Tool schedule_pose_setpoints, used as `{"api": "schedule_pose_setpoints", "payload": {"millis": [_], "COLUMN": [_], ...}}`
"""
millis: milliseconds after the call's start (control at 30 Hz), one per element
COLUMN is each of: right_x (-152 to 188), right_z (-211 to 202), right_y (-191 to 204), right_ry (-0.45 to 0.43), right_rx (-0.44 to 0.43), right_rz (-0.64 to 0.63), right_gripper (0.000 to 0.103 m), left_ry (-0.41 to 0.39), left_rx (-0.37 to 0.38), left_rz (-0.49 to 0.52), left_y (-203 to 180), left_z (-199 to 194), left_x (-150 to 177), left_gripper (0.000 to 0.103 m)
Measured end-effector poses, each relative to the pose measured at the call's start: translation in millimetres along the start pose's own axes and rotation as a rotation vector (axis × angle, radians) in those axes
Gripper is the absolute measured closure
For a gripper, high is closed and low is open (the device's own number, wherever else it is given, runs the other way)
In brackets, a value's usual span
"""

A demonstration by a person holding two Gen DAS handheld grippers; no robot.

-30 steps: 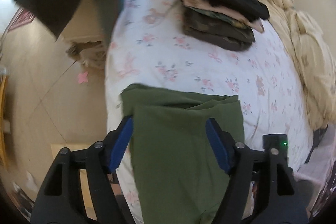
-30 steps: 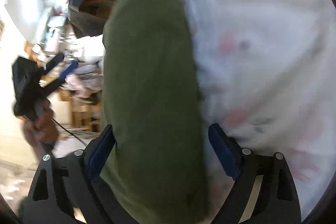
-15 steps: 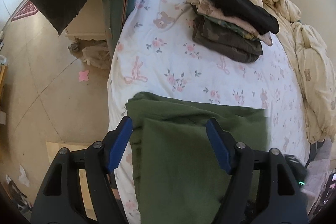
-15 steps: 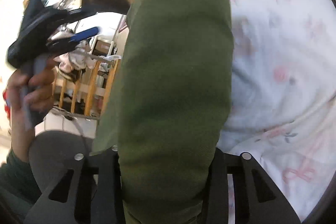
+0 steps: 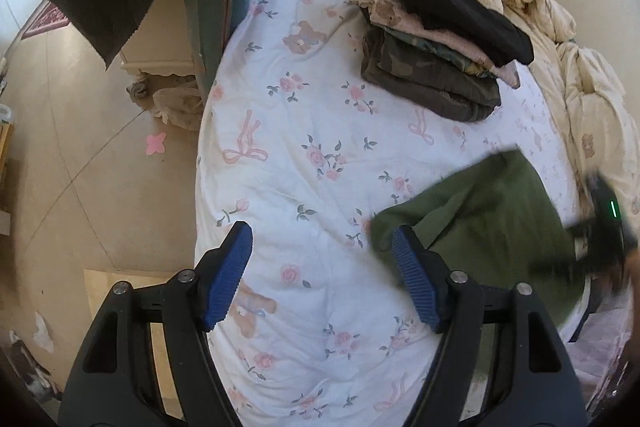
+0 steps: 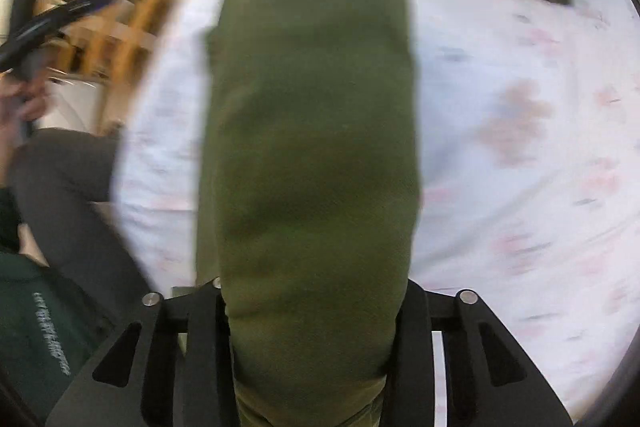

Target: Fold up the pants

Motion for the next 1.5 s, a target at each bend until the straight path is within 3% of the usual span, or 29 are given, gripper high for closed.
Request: {"api": "schedule_pose_setpoints", "payload": {"millis": [67, 167, 233, 300, 400, 467, 500, 600, 667, 767, 833, 900, 967, 1033, 1167, 1300, 1400, 1467, 1500], "right_x": [-23.6, -42.8, -41.4, -36.2, 0.2, 43.0, 75.3, 134.2, 150.1, 150.2, 149.1, 145.3, 139.2, 130.4, 118.2, 123.5, 125.9, 126.1, 126.3], "right_z": [-6.6, -9.5, -7.7, -11.1, -49.7, -70.7, -74.7, -47.8, -15.5, 25.4, 34.7, 41.6, 39.6, 35.3, 39.9, 59.7, 55.0, 54.7, 56.7], "right_y": [-27.4, -41.4, -34.3, -40.7, -64.6, -78.1, -82.2, -77.4, -67.6, -65.6, -80.1, -85.6, -89.1, -83.3, -81.7, -90.4, -87.6, -86.8, -87.4], "right_ry": [0.005, 0.011, 0.028, -0.01, -0.257, -0.459, -0.597, -0.769, -0.795, -0.762, -0.756, -0.766, -0.781, -0.804, -0.764, -0.741, -0.746, -0.749, -0.747], "right_rx": [0.083, 0.067, 0.099, 0.148, 0.164, 0.117, 0.019, -0.247, -0.301, -0.339, -0.395, -0.455, -0.481, -0.497, -0.383, -0.431, -0.377, -0.359, -0.374], "right_rz": [0.04, 0.089, 0.068, 0.085, 0.249, 0.451, 0.579, 0.805, 0.895, 0.975, 1.0, 0.987, 0.971, 0.921, 0.902, 0.941, 0.951, 0.956, 0.962], "right_gripper": [0.055, 0.041, 0.035, 0.033, 0.027, 0.016, 0.012, 0.005, 0.003, 0.002, 0.002, 0.001, 0.001, 0.001, 0.001, 0.001, 0.001, 0.0, 0.0], "left_ry": [0.014, 0.043, 0.066, 0.088, 0.112, 0.134, 0.146, 0.204, 0.231, 0.212, 0.259, 0.301, 0.239, 0.244, 0.291, 0.276, 0.218, 0.22, 0.226], "left_rx": [-0.015, -0.007, 0.009, 0.033, 0.081, 0.118, 0.127, 0.192, 0.226, 0.253, 0.33, 0.372, 0.337, 0.36, 0.178, 0.091, 0.047, 0.028, 0.009], "left_rz": [0.018, 0.037, 0.058, 0.09, 0.153, 0.227, 0.252, 0.287, 0.306, 0.37, 0.355, 0.395, 0.436, 0.431, 0.448, 0.533, 0.571, 0.606, 0.613], "left_y": [-4.7, -14.0, -23.6, -37.8, -63.4, -86.1, -95.9, -122.4, -137.5, -157.4, -165.3, -179.2, -187.6, -193.9, -197.1, -210.8, -219.3, -221.2, -222.2], "left_z": [6.6, 18.1, 25.9, 35.4, 51.1, 67.1, 74.9, 104.5, 122.0, 139.6, 147.6, 152.7, 150.9, 154.6, 187.2, 194.2, 184.2, 186.0, 190.9], "left_x": [-1.2, -3.1, -3.1, -1.5, 2.3, -0.4, -3.3, -20.6, -31.0, -40.8, -40.7, -36.7, -36.6, -37.1, -37.2, -36.5, -42.7, -45.2, -45.7], "left_gripper": [0.033, 0.033, 0.033, 0.03, 0.014, 0.014, 0.014, 0.014, 0.014, 0.014, 0.014, 0.014, 0.014, 0.013, 0.013, 0.008, 0.009, 0.008, 0.001]}}
Point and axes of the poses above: each gripper's, at about its wrist camera, not at the fingertips, and z roughly the way its jaws point, y to its left, x to its underside, the point moved 3 cm from there along z, roughly the way its jaws point, and after that the axes turned 6 degrees about y, right-handed, at the moved point
